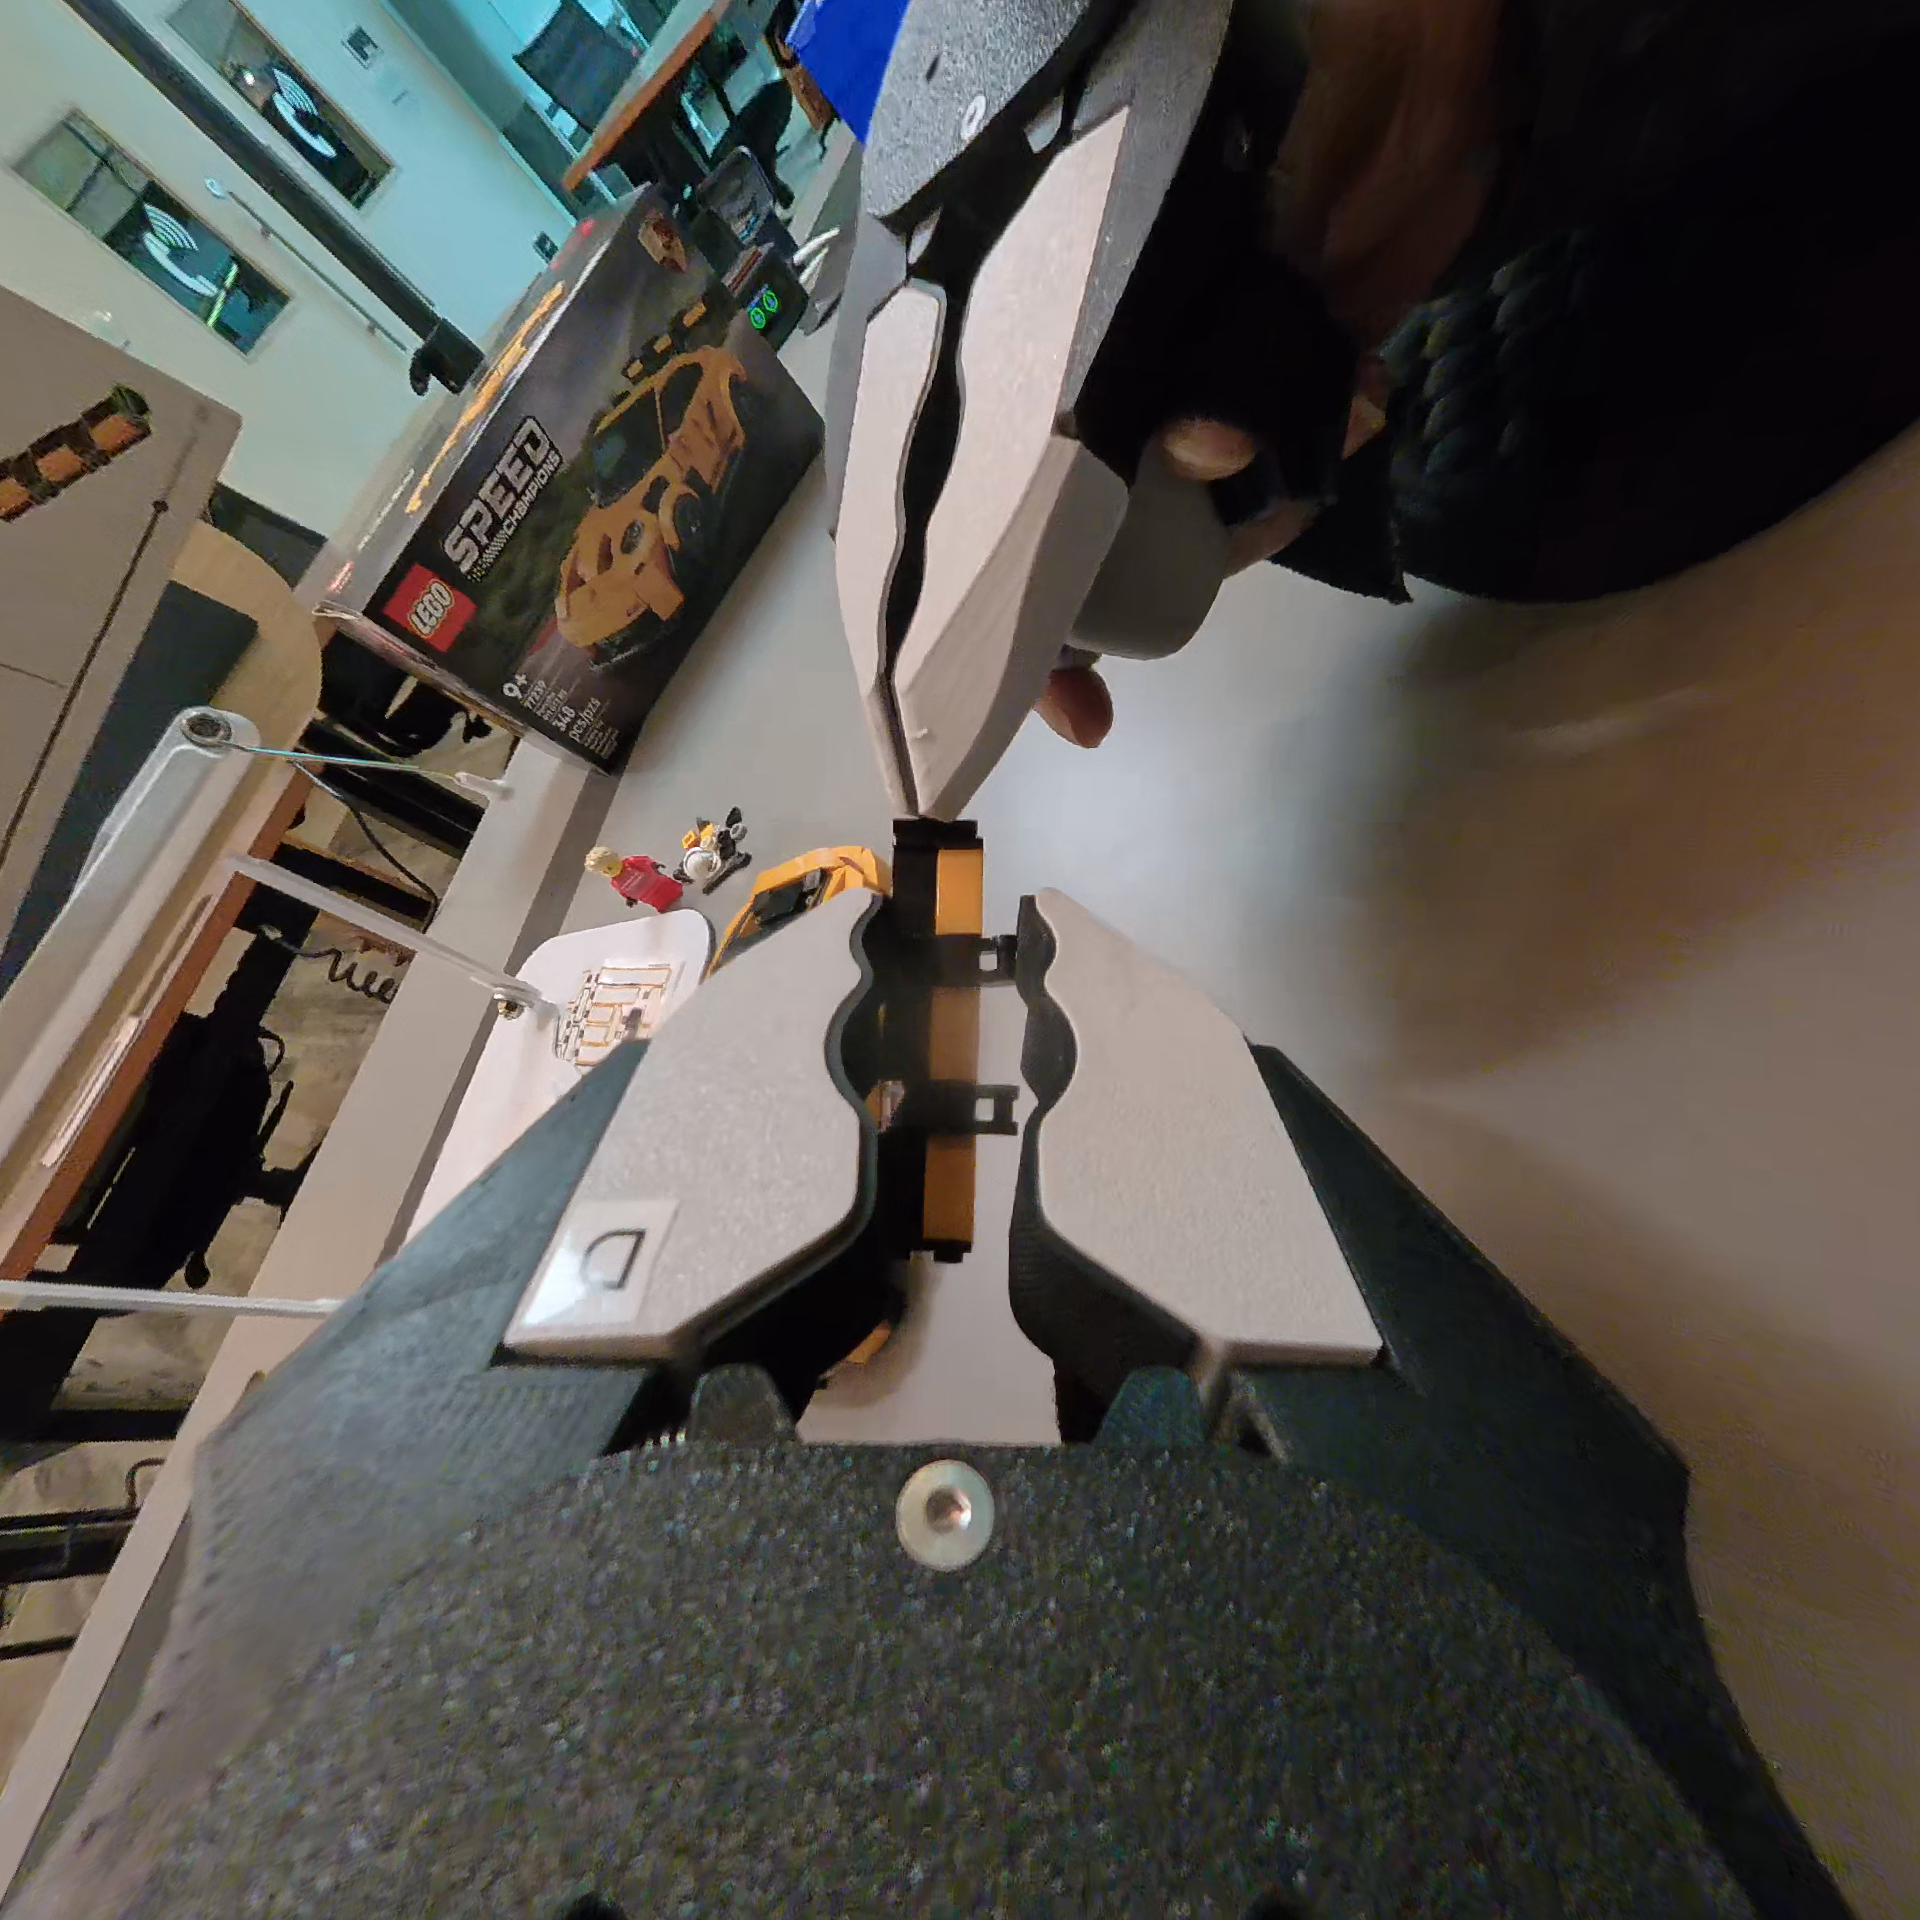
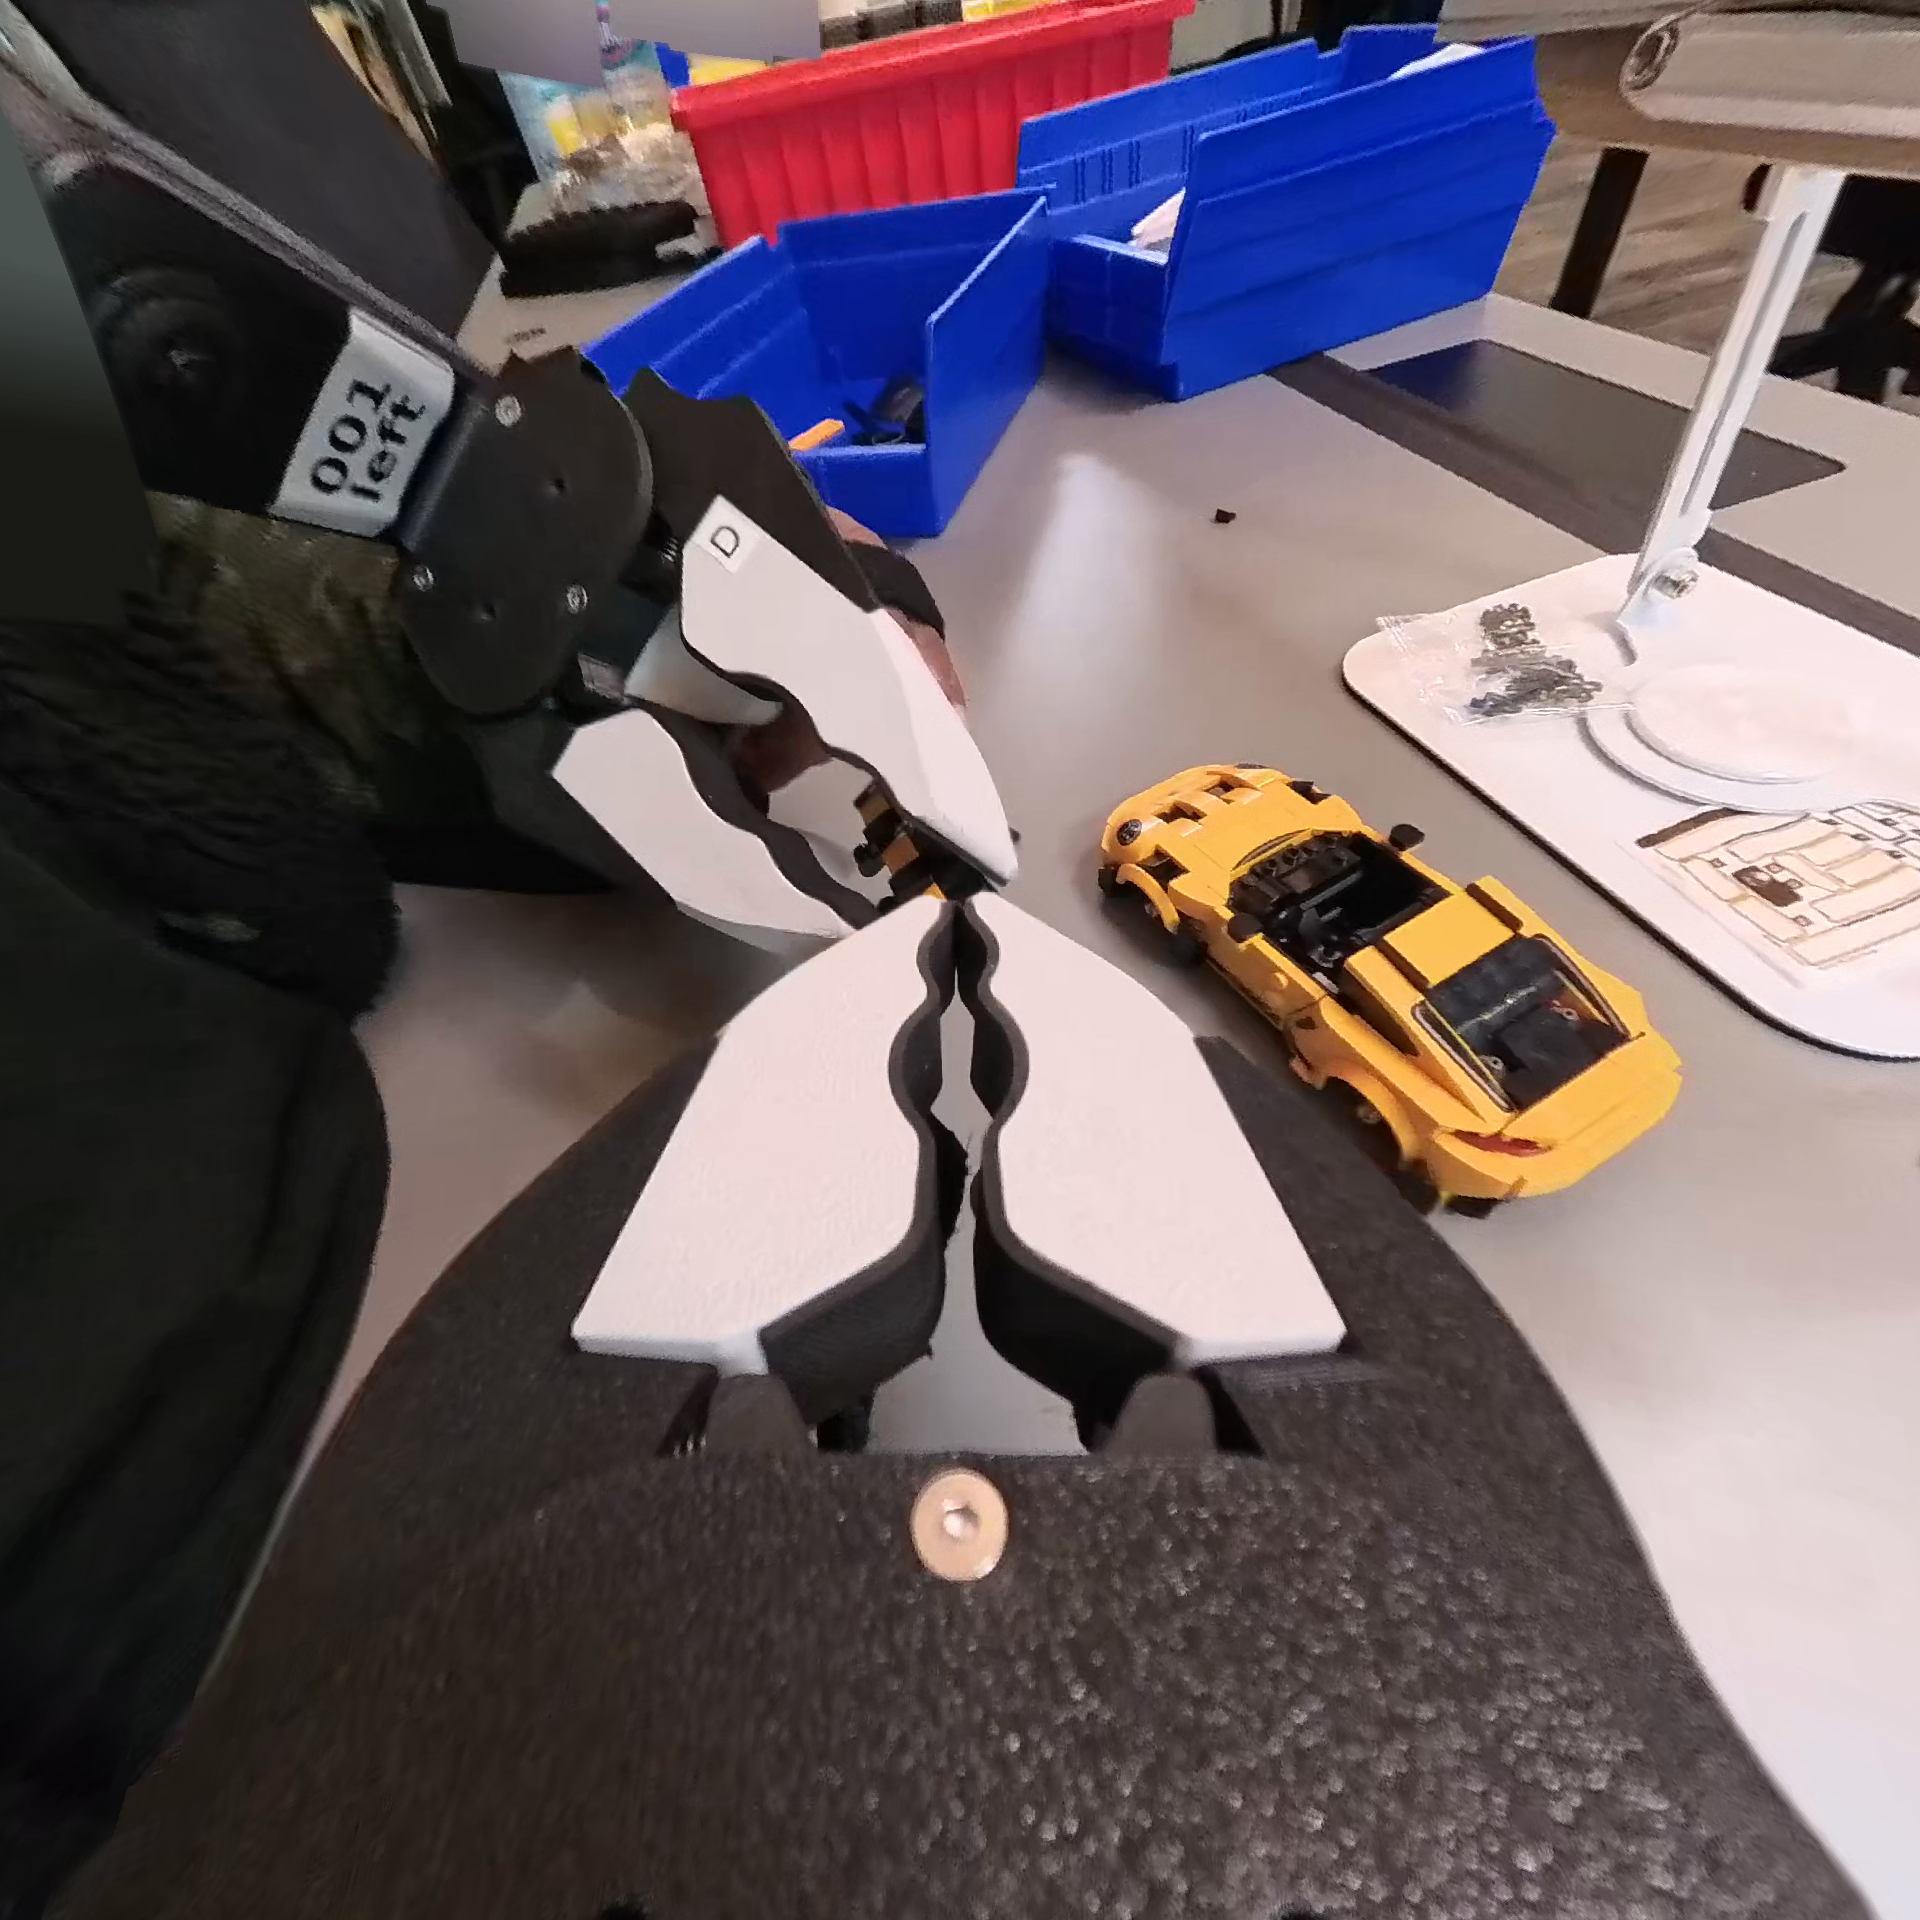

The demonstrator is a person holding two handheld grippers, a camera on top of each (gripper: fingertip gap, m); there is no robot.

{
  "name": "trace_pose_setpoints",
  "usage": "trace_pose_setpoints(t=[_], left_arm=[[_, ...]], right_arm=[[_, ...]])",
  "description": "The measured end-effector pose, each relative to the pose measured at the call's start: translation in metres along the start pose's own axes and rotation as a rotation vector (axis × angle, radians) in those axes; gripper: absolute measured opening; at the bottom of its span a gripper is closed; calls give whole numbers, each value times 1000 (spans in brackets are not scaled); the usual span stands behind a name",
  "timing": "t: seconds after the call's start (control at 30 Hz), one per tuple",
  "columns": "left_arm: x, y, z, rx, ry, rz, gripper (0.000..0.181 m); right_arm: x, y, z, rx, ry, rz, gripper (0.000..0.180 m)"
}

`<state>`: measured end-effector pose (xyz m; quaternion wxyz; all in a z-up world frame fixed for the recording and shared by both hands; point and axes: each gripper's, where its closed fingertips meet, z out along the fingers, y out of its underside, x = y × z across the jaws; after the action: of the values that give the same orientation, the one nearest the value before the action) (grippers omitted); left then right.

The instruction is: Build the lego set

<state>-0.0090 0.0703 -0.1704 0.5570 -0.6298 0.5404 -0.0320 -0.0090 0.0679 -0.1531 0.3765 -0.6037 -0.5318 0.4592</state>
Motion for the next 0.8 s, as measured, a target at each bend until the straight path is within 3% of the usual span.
trace_pose_setpoints(t=[0.2,0.27,0.37,0.67,0.8], left_arm=[[-19,-8,-6,22,-99,42,23],[-23,-6,-7,10,-152,111,23],[-24,-7,-7,-6,-214,225,23],[-23,-18,-11,23,-326,433,23],[-23,-17,-10,22,-332,436,23]], right_arm=[[2,-19,-11,81,-26,58,0],[5,-21,-10,75,16,48,23],[3,-20,-2,59,68,50,33],[-6,-20,10,43,-3,91,10],[-5,-18,10,31,11,64,9]])
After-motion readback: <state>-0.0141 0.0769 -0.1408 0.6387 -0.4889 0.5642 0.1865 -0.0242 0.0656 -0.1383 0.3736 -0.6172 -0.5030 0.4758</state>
